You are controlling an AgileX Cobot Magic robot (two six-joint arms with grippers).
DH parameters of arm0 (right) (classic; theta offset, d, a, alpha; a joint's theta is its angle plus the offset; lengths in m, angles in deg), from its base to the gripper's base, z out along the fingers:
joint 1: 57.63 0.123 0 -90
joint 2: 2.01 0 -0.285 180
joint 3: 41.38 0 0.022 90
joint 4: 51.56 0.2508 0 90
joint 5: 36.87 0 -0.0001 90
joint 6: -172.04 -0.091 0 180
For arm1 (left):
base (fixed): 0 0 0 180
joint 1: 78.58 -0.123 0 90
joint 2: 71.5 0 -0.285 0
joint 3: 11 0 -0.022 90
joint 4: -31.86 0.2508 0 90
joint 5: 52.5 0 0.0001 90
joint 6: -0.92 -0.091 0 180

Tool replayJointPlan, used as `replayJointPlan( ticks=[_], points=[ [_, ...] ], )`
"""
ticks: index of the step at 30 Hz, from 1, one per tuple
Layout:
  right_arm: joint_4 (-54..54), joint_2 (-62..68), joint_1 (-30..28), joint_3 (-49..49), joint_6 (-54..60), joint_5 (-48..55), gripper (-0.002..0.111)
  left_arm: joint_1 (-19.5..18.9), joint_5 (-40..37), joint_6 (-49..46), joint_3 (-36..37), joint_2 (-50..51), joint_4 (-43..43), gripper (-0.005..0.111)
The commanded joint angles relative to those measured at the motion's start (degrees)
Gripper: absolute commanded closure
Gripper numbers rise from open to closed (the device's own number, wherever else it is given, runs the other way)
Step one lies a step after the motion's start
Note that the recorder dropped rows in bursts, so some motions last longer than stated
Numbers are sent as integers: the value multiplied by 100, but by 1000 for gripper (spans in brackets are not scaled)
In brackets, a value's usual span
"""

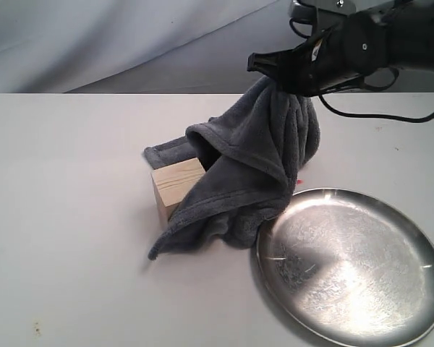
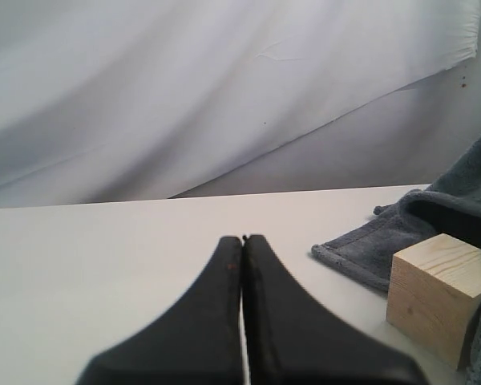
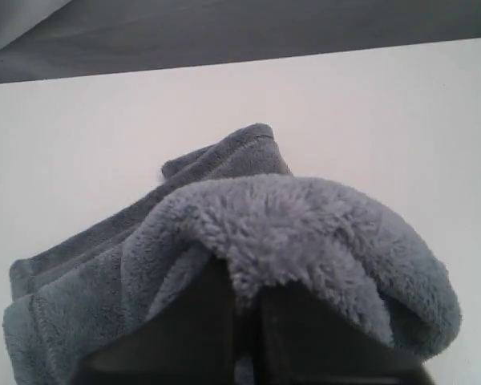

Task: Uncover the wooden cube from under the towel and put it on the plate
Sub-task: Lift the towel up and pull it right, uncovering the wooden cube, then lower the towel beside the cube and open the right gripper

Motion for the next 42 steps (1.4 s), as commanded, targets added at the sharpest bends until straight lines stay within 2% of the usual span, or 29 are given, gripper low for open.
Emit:
replayJointPlan(
  ticks=[1, 10, 21, 24, 27, 30, 35, 42],
  points=[
    [-32, 456, -40, 493, 49, 411, 108, 28, 12, 14, 25, -24, -10, 107],
    [-43, 1331, -40, 645, 244, 1297, 108, 28, 12, 14, 25, -24, -10, 107],
    [-5, 1412, -40, 645, 314, 1823, 108, 28, 12, 14, 25, -24, -10, 107],
    [22, 1358, -40, 645, 604, 2038, 100, 28, 12, 14, 25, -24, -10, 107],
    [-3, 1244, -40, 645, 760, 2468, 81, 28, 12, 14, 25, -24, -10, 107],
    [-582, 1157, -40, 645, 712, 3181, 65, 28, 12, 14, 25, -24, -10, 107],
    [-1779, 1130, -40, 645, 168, 4135, 64, 28, 12, 14, 25, -24, -10, 107],
    [-1712, 752, -28, 645, 155, 3685, 63, 28, 12, 14, 25, -24, -10, 107]
  ],
)
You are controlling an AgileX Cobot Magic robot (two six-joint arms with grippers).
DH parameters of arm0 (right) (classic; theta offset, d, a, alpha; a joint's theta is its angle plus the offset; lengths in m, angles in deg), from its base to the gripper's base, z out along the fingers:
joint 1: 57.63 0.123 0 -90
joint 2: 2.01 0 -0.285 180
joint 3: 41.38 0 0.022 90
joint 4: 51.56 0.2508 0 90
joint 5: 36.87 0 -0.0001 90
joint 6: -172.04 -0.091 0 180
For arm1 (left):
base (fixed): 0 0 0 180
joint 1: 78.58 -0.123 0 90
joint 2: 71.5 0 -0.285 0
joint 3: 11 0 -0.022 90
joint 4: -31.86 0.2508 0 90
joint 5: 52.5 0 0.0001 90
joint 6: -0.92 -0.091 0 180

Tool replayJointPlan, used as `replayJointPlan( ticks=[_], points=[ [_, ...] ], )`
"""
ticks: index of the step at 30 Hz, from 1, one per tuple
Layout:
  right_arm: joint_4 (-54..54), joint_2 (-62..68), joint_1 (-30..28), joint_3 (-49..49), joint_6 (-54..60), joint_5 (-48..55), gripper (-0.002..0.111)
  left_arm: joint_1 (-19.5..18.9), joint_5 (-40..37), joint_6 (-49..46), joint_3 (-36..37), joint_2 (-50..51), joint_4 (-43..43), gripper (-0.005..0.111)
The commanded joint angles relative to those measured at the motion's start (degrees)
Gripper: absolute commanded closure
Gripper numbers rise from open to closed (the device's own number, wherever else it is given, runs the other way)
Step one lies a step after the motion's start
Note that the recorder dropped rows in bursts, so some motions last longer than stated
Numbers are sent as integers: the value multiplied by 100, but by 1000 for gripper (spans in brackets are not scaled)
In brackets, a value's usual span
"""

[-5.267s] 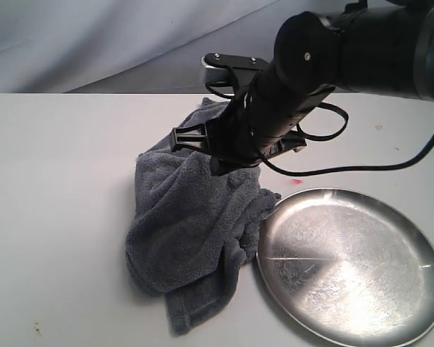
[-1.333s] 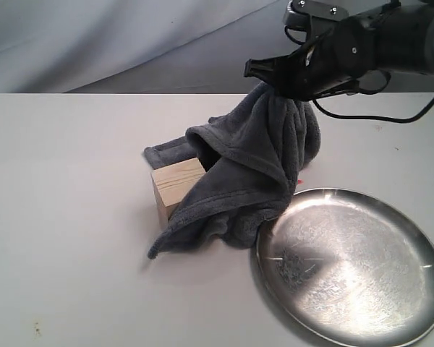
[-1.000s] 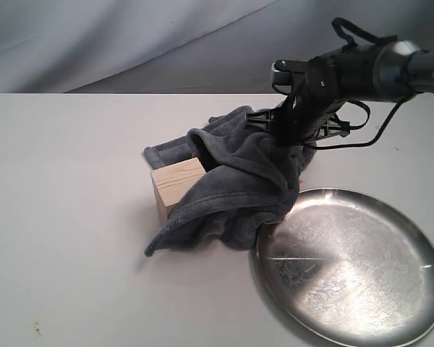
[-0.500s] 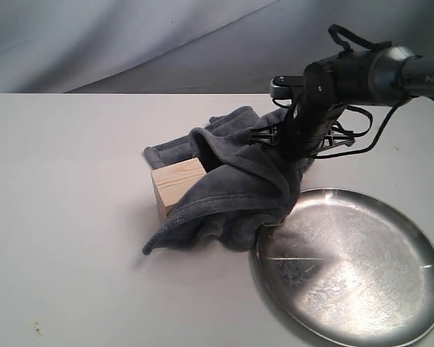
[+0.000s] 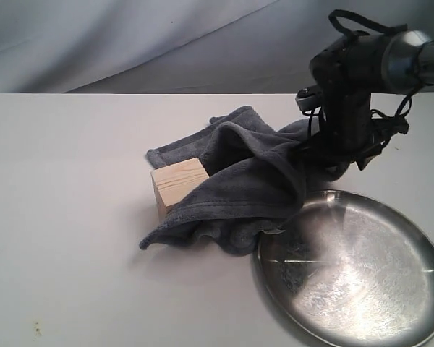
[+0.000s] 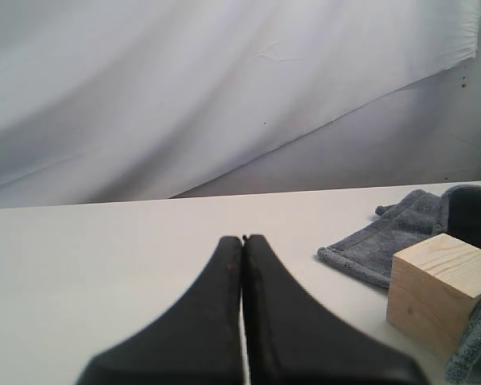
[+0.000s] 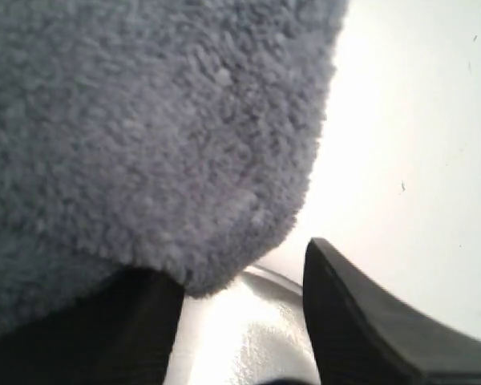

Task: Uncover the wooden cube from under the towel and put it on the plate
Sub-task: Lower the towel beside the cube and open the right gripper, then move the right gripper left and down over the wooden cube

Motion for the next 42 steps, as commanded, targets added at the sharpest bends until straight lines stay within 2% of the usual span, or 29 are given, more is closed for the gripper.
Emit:
replayJointPlan(
  ticks=[1, 3, 7, 10, 15, 21, 27, 31, 34, 42],
  points=[
    [-33, -337, -6, 8, -31, -317, 61, 28, 12, 14, 25, -24, -10, 107],
    [-4, -427, -6, 8, 72, -388, 51, 28, 12, 14, 25, -24, -10, 107],
    [75, -538, -6, 8, 171, -314, 21, 28, 12, 14, 25, -24, -10, 107],
    [223, -613, -6, 8, 539, -246, 13, 28, 12, 14, 25, -24, -10, 107],
    [592, -898, -6, 8, 638, -283, 12, 28, 12, 14, 25, -24, -10, 107],
    [1325, -1365, 74, 8, 1290, -283, 13, 28, 12, 14, 25, -24, -10, 107],
    [1560, -1762, 711, 8, 1741, -270, 13, 28, 12, 14, 25, -24, -10, 107],
    [2275, -1769, 1091, 8, 1750, -270, 13, 28, 12, 14, 25, -24, -10, 107],
    [2950, -1732, 1255, 8, 1970, -335, 13, 28, 12, 14, 25, -24, -10, 107],
    [3686, -1728, 1415, 8, 2223, -706, 13, 28, 12, 14, 25, -24, -10, 107]
  ],
)
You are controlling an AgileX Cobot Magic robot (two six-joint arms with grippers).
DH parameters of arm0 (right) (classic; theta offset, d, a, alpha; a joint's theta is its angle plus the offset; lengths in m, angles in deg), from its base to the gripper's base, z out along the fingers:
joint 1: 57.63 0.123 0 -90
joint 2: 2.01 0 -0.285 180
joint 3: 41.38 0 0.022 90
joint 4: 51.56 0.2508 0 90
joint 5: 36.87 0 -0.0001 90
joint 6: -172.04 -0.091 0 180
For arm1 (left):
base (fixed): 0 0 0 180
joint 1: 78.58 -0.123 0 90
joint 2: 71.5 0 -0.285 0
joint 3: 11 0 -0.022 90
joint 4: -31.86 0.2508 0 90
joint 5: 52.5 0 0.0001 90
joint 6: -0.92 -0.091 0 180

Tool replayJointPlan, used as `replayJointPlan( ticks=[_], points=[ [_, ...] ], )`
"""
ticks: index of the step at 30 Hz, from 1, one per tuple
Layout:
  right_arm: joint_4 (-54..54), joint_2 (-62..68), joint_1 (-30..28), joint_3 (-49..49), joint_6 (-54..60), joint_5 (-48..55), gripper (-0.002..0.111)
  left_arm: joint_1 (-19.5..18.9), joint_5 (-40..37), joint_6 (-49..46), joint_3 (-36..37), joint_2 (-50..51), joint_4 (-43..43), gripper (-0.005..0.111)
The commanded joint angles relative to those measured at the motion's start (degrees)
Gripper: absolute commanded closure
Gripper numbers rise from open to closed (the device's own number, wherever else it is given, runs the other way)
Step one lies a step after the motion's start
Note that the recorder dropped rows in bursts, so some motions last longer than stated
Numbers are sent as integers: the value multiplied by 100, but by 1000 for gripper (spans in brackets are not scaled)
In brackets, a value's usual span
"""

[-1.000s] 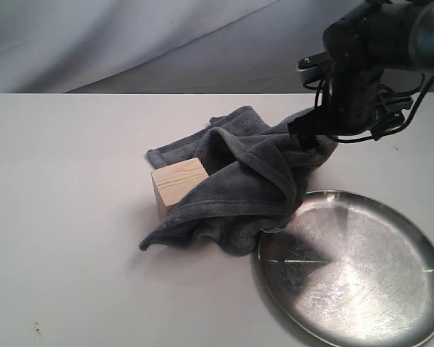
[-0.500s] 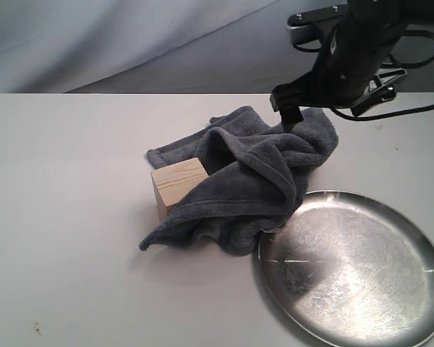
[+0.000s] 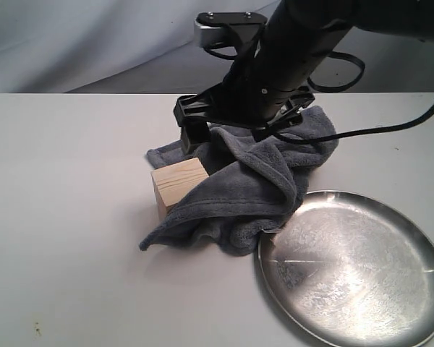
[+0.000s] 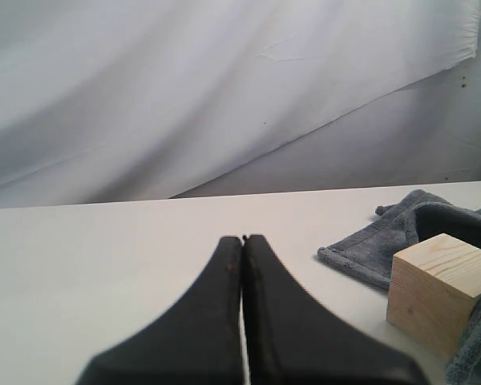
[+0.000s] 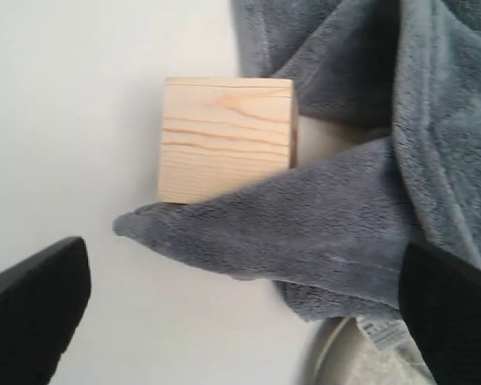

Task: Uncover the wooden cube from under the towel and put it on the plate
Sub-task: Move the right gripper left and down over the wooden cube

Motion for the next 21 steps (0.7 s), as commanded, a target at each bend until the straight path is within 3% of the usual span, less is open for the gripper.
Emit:
replayJointPlan(
  ticks=[1, 13, 21],
  points=[
    [324, 2, 10, 8, 141, -241, 13, 28, 12, 14, 25, -24, -10, 107],
    [669, 25, 10, 78, 368, -360, 13, 28, 12, 14, 25, -24, -10, 107],
    [125, 769, 340, 1605, 173, 801, 13, 28, 12, 14, 25, -24, -10, 107]
  ],
)
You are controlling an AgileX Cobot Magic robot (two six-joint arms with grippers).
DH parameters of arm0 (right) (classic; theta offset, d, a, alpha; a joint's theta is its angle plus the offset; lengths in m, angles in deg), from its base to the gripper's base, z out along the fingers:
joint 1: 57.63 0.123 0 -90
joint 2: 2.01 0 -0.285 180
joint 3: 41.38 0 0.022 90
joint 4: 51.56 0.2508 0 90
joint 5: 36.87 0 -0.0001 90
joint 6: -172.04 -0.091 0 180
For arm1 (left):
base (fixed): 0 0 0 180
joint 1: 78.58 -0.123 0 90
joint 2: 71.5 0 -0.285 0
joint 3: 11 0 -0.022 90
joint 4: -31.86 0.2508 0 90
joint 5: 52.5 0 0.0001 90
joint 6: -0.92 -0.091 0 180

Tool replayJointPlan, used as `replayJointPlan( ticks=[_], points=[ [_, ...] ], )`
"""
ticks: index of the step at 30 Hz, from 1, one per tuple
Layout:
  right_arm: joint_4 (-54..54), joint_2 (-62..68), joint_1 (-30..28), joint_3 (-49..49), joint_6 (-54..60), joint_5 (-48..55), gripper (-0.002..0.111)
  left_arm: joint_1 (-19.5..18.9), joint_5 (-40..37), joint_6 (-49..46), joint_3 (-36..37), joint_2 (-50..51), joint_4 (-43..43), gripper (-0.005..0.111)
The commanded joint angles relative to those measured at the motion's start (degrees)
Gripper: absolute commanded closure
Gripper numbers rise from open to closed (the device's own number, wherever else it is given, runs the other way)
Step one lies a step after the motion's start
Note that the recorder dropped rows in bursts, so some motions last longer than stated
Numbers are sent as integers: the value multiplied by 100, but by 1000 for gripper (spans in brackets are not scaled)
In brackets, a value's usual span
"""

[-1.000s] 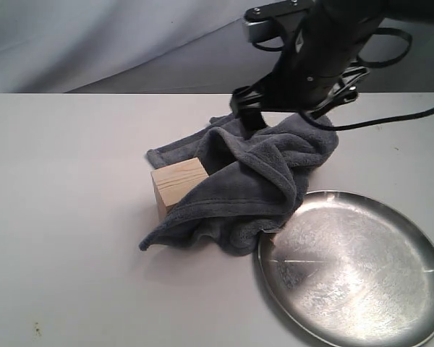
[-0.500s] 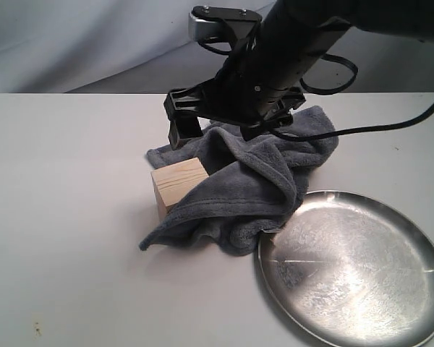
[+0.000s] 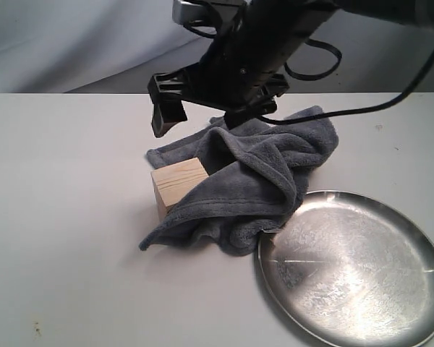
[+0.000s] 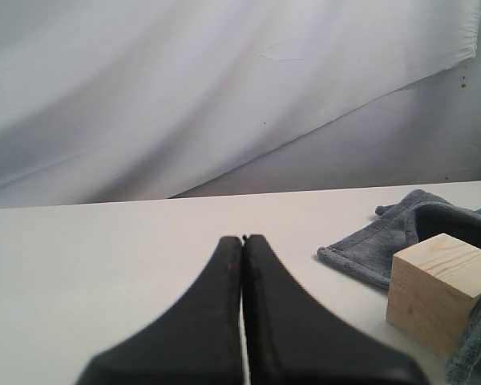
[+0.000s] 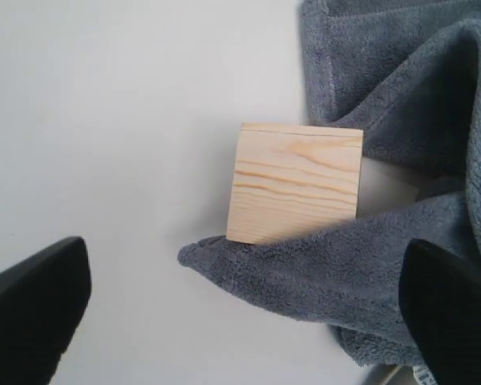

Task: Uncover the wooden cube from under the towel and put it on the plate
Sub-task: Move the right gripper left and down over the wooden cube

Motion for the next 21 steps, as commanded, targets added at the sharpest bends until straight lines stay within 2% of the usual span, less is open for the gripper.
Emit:
replayJointPlan(
  ticks=[1, 4, 11, 21],
  points=[
    [-651, 532, 354, 1020, -266, 697, 13, 28, 12, 14, 25, -24, -10, 107],
    [-1278, 992, 535, 1676, -542, 1163, 13, 28, 12, 14, 25, -24, -10, 107],
    [-1294, 2027, 557, 2881, -667, 1333, 13, 28, 12, 14, 25, -24, -10, 107],
    [-1515, 2521, 557, 3082, -681, 1333, 13, 28, 12, 14, 25, -24, -10, 107]
  ],
)
